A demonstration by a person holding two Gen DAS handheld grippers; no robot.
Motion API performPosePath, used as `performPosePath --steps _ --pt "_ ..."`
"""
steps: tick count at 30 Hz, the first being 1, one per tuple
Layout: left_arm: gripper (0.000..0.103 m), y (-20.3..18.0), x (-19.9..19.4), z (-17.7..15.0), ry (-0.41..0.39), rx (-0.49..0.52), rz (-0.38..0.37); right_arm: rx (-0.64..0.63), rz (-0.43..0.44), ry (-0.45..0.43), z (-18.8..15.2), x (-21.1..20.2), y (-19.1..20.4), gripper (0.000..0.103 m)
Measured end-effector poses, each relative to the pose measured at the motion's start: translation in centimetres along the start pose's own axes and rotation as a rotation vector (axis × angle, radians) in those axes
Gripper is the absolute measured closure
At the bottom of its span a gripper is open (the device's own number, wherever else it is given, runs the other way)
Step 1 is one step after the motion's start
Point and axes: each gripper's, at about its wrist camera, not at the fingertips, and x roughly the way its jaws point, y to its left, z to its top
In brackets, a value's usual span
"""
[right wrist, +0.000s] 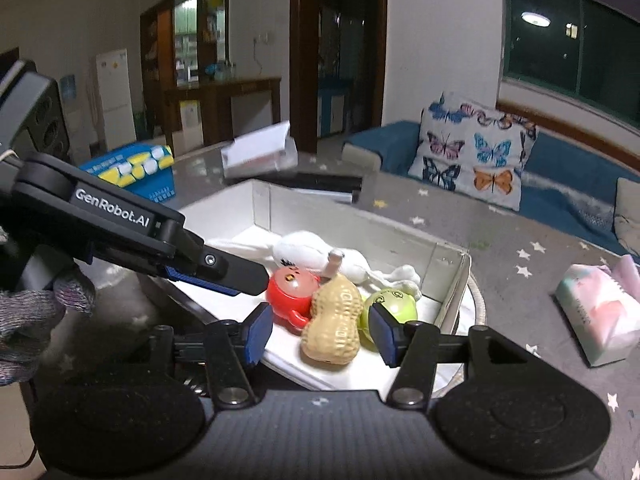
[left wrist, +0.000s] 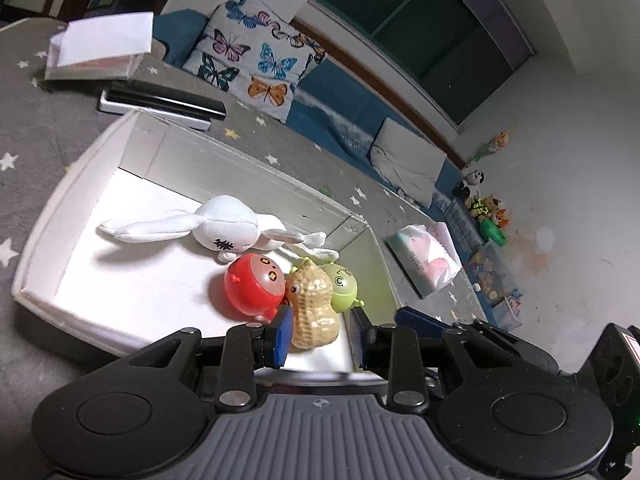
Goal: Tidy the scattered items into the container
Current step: 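Lower the left gripper onto the black-and-red figure and grasp it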
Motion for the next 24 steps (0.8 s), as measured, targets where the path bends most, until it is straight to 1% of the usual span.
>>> performPosePath --steps 1,4,6,11,14,17,24 --pt "0.07 -0.1 -0.4 -0.2 -0.005 0.004 0.0 -0.001 0.002 -0.009 -0.1 -0.4 0.2 0.047" --pt "0.07 -0.2 -1.5 -0.9 -0.017 0.014 0.001 -0.006 0.009 -0.039 -0.6 -1.7 1.1 0.04" --pt "0.07 -0.1 -2.2 -1.4 -0.027 0.016 0.005 -0.011 0.011 -0.051 -1.1 -2.4 1.6 0.04" --pt "0.07 0.3 -3.4 -2.7 -0.038 0.018 0.023 0.004 0.029 -0.049 -2.4 -3.0 2.6 0.039" --pt "0.07 0.9 -4.0 -3.6 -0.04 0.0 0.031 0.033 0.043 -0.04 -3.3 -3.0 3.0 0.038" --pt "0.07 1.7 -4.5 -4.4 -0.046 -0.019 0.04 0.059 0.054 -0.034 -4.1 -2.8 3.3 0.034" --pt "0.07 3.8 -4.9 -6.0 -0.028 -0.09 0.055 0.113 0.07 -0.009 -5.6 -1.7 4.0 0.034"
